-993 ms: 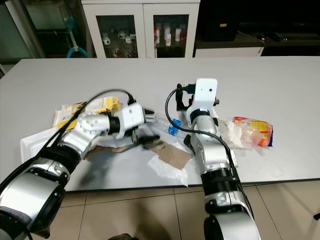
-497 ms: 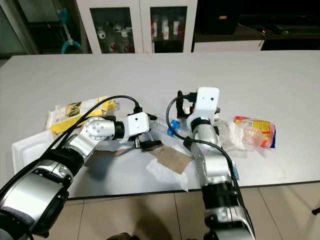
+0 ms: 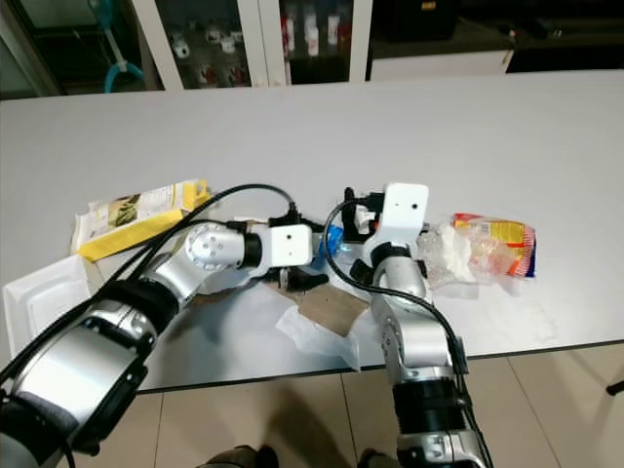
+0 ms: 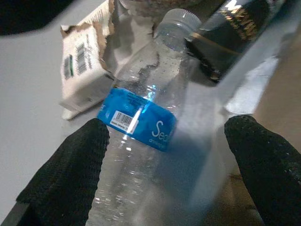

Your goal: Picking trash to rubbish bin

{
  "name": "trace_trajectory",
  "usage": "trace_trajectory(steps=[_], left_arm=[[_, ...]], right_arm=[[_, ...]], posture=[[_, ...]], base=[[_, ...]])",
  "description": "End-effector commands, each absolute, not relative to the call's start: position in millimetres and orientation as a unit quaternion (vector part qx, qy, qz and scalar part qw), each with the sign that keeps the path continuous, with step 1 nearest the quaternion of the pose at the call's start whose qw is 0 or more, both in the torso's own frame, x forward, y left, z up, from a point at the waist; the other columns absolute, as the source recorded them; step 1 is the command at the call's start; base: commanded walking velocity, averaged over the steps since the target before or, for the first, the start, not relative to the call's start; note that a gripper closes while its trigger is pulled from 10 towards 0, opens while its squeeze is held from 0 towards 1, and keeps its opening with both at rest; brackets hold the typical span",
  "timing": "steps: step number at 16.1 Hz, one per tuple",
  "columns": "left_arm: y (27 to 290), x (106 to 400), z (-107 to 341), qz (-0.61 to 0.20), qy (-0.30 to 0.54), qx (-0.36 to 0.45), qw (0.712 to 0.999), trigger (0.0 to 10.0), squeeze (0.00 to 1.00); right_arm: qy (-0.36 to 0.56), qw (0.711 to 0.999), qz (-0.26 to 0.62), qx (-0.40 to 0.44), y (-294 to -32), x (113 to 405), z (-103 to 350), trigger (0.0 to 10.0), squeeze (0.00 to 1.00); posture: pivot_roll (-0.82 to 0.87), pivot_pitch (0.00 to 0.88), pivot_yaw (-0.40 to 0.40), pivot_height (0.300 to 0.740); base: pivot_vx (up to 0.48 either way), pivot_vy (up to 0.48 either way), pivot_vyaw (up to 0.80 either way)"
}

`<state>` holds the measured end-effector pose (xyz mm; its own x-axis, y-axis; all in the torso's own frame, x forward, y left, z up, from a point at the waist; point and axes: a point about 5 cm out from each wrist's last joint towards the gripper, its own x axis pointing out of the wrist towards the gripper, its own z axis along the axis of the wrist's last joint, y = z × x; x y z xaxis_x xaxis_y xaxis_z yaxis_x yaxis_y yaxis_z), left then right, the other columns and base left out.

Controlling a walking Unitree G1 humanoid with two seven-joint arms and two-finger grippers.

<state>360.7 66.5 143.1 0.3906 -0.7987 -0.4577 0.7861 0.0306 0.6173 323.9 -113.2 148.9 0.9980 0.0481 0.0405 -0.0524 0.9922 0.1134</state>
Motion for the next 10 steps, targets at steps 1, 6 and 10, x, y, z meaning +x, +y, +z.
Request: trace_trajectory(steps=[1,6,10], left_arm=[[63.2,362.5,148.2,-0.556,-0.01,0.445,0.702,10.0,0.0],[56.3,361.1,139.1,-0.557,0.008,0.5,0.663,10.0,0.0],[55.5,360.1,132.2,-0.544,0.007,0.522,0.657,10.0,0.0]], right_arm=[[-0.016,0.998,0.023,0.061,-112.7,320.9,149.4,10.0,0.0],[-0.008,0.998,0.016,0.065,-114.2,313.0,146.0,10.0,0.0],[-0.002,0.998,0.013,0.066,-114.2,307.5,143.2,10.0,0.0]], posture=[[-0.06,0.139,0.075,0.74],[-0.07,0.148,0.099,0.74],[-0.07,0.153,0.096,0.74]], base=[[0.0,0.0,0.0],[0.0,0.0,0.0],[0.0,0.0,0.0]])
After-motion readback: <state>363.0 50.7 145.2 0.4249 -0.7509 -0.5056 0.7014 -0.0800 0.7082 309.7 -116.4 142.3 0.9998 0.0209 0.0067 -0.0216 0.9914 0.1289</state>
